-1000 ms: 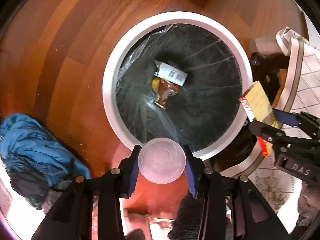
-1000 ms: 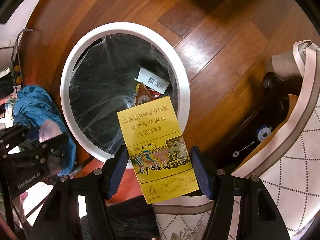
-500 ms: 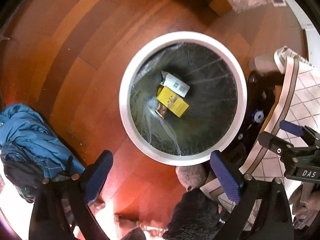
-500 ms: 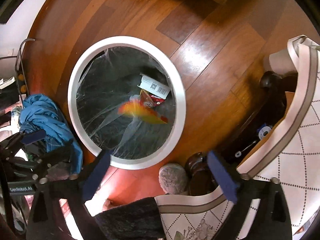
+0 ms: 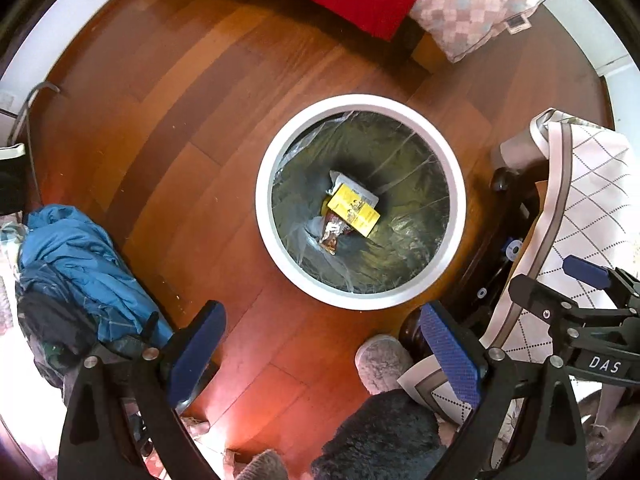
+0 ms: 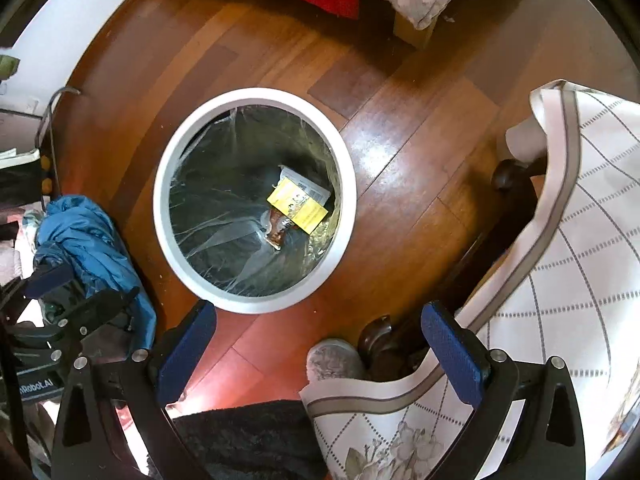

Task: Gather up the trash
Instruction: 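Move both open tools back from the bin to the table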

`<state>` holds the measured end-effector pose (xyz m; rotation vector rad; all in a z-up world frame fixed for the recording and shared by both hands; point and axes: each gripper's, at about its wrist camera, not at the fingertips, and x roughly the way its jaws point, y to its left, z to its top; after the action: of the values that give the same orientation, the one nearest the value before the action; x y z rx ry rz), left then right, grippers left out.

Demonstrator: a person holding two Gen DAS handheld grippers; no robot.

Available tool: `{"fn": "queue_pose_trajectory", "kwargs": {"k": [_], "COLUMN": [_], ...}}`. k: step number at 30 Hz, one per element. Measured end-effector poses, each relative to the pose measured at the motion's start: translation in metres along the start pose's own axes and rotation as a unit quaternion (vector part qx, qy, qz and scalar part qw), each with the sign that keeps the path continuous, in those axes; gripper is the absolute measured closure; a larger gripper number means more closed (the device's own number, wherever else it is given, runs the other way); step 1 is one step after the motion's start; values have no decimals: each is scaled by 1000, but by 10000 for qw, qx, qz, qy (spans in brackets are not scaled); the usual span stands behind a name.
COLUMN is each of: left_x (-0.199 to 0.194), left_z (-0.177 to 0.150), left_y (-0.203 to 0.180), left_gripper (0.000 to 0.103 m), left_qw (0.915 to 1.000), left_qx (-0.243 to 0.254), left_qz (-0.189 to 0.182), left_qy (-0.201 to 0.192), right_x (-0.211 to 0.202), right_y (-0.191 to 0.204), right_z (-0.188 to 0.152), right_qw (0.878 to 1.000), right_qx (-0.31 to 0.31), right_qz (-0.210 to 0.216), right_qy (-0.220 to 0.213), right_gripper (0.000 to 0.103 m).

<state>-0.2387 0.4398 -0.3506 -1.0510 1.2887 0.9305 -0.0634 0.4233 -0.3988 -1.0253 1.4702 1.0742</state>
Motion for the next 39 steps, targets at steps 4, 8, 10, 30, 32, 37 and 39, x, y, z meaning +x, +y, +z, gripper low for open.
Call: {"fn": "queue_pose_trajectory", "kwargs": {"k": [4,8,10,30,32,37,39], "left_x": [-22,-46,-59,-212,-219,-221,-214], "left_z": [-16,-34,-43,-161,-173,-189,-192], "left_y": [-6,-12,-14,-82,-102,-163,-193], "left_gripper": [4,4,4,4,4,4,4], "left_qw": [9995,9980,9970,9535,9476,9367,9346], "left_qx": [-3,37,61,259,342,606,740], "left_qz": [59,103,126,829,864,794,628], "left_qy": [-308,-622,-768,-2885,-3056,-3357,-3422], "right_x": [-25,-54,-71,-252,-263,-282,-282], "right_y": [-1,-7,-9,-48,-61,-121,-149], "right_z": [-19,-40,-53,-207,-225,-283,-303], "right_qw": [9995,9979,9963,9476,9414,9267,9230], "right_qx": [7,81,84,274,365,854,1117], "right_qz": [-45,-8,5,969,1048,1313,1346], "right_qy": [-309,-648,-851,-3032,-3185,-3417,-3428], "right_gripper": [0,0,0,0,0,0,0]}}
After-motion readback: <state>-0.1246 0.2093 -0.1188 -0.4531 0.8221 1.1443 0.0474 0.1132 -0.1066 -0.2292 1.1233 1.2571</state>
